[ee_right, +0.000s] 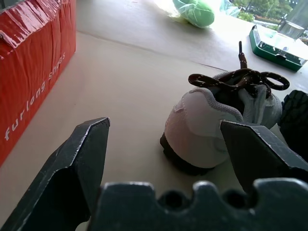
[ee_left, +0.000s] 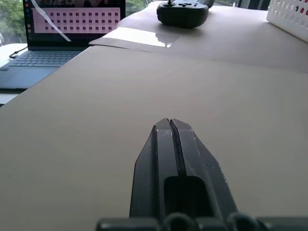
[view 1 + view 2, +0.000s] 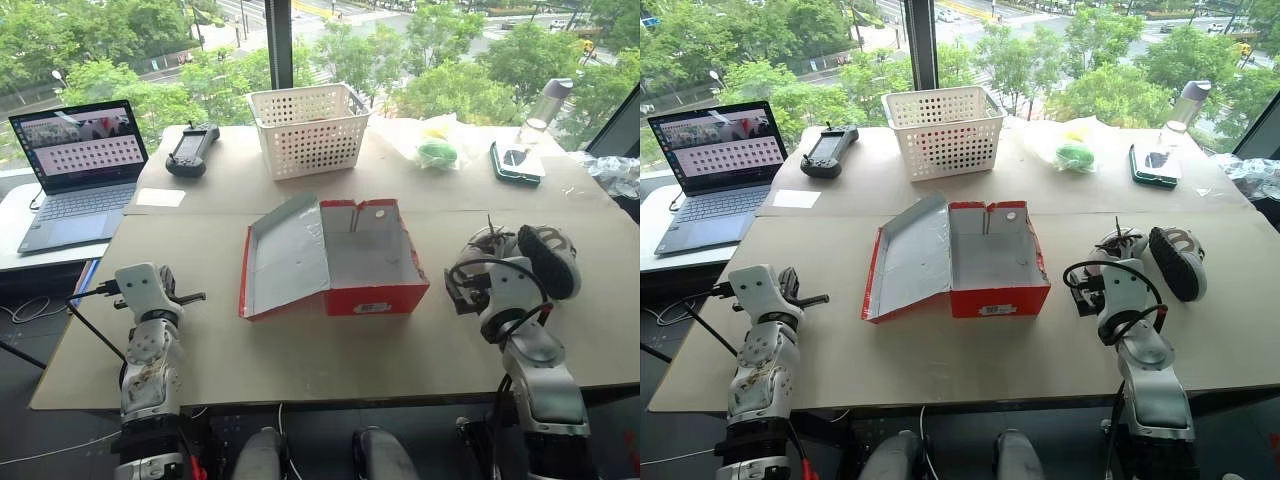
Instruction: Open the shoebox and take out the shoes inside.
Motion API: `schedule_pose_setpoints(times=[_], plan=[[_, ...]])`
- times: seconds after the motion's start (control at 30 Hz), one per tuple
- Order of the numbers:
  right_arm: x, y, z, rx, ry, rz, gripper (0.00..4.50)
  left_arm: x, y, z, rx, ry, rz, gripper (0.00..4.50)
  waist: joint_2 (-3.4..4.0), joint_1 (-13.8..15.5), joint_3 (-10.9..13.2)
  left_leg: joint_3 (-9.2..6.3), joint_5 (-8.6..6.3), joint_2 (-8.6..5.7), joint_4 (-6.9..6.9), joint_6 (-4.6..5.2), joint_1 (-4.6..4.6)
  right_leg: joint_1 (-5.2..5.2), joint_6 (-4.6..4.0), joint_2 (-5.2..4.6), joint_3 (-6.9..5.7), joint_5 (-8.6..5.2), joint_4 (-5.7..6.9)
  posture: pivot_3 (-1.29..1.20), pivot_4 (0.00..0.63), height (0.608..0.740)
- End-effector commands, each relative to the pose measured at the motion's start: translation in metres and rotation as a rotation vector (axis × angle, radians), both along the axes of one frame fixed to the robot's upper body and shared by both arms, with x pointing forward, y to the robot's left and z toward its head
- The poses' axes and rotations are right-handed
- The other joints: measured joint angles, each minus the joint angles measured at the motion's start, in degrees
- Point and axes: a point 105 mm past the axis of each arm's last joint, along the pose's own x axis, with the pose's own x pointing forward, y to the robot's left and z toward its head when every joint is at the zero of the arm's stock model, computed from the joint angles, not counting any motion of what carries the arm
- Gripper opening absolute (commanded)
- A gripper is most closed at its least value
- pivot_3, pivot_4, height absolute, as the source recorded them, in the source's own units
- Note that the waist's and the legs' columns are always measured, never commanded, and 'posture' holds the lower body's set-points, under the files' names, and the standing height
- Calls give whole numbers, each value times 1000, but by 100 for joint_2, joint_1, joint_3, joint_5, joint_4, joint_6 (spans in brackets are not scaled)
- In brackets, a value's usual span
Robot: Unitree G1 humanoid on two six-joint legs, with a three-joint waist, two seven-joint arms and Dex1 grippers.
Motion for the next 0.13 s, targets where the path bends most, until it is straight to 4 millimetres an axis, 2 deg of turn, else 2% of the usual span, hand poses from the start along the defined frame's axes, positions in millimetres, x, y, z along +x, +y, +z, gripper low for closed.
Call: schedule_pose_setpoints(times=[0.03,0.13], plan=[[2,1,14,-16,-64,-3,4305,3,-3,10,18,-40,-34,0,0,0,0,0,0,0,0,0,0,0,0,0,0,0,0,0,150,733],[2,2,14,-17,-65,-5,4305,4,-7,10,8,-38,-54,0,0,-1,0,0,0,0,0,-1,0,0,1,0,0,0,0,0,150,733]])
